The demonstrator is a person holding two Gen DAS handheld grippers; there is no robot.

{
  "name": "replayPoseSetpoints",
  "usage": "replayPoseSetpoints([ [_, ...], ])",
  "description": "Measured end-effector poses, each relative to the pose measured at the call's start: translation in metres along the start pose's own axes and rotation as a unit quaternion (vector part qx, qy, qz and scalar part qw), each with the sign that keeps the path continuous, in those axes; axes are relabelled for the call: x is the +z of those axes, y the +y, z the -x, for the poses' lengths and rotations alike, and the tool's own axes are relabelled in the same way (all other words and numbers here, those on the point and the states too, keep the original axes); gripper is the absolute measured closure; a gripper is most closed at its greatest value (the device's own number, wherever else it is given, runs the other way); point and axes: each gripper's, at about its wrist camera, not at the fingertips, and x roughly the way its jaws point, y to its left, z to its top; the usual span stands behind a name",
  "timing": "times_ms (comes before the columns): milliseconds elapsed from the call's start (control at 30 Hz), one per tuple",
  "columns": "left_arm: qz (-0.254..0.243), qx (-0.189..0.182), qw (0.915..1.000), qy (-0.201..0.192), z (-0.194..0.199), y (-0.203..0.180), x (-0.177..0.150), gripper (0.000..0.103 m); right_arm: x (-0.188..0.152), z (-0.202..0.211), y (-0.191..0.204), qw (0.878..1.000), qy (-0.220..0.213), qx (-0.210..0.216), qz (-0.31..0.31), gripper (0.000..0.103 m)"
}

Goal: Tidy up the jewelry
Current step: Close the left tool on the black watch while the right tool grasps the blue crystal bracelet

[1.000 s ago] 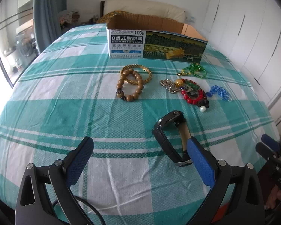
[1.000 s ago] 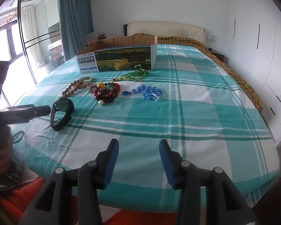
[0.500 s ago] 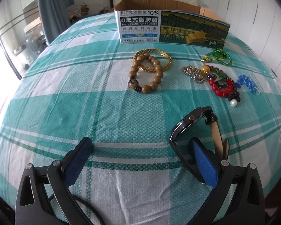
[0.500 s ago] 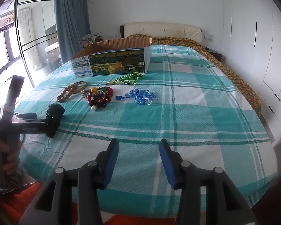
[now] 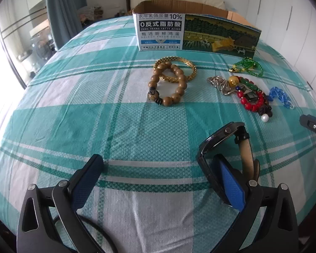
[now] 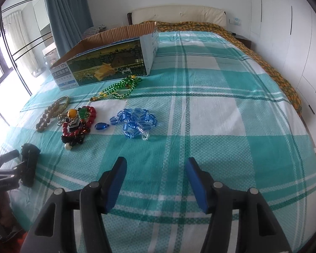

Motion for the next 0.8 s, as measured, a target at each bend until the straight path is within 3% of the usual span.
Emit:
replayPoseSetpoints([
  [300,-0.001,-0.003,0.9998,0.02,-0.002,0.0,0.003,0.0,0.034,-0.036,0.029,0.998,0.019,-0.002,0.067,0.041],
  [333,-0.003,-0.004,0.9997,0.026,-0.001,0.0,0.003,0.0,0.035,-0.038,0.034,0.997,0.018,0.0,0.077,0.044],
  [400,-0.008,-0.01,0.9995,0.031,0.0,-0.002,0.002,0.005,0.033,-0.038,0.042,0.994,0.012,-0.015,0.105,0.059],
  [433,-0.012,-0.014,0.9995,0.027,0.003,-0.003,0.0,0.009,0.032,-0.036,0.042,0.994,0.013,-0.006,0.104,0.075],
  [467,-0.017,-0.019,0.9994,0.023,0.006,-0.005,-0.001,0.02,0.031,-0.034,0.042,0.995,0.015,-0.009,0.102,0.086],
  [533,-0.028,-0.029,0.9991,0.015,0.012,-0.009,-0.003,0.041,0.027,-0.028,0.038,0.995,0.019,-0.009,0.097,0.087],
  [600,-0.035,-0.039,0.9986,0.009,0.015,-0.011,-0.004,0.084,0.024,-0.017,0.03,0.996,0.014,0.001,0.083,0.088],
  [633,-0.035,-0.046,0.9983,0.008,0.015,-0.011,-0.004,0.094,0.023,-0.01,0.026,0.997,0.009,0.008,0.074,0.088],
  [800,-0.003,-0.088,0.996,0.015,0.014,-0.002,-0.001,0.1,0.025,0.036,0.005,0.998,-0.025,0.043,0.025,0.088],
])
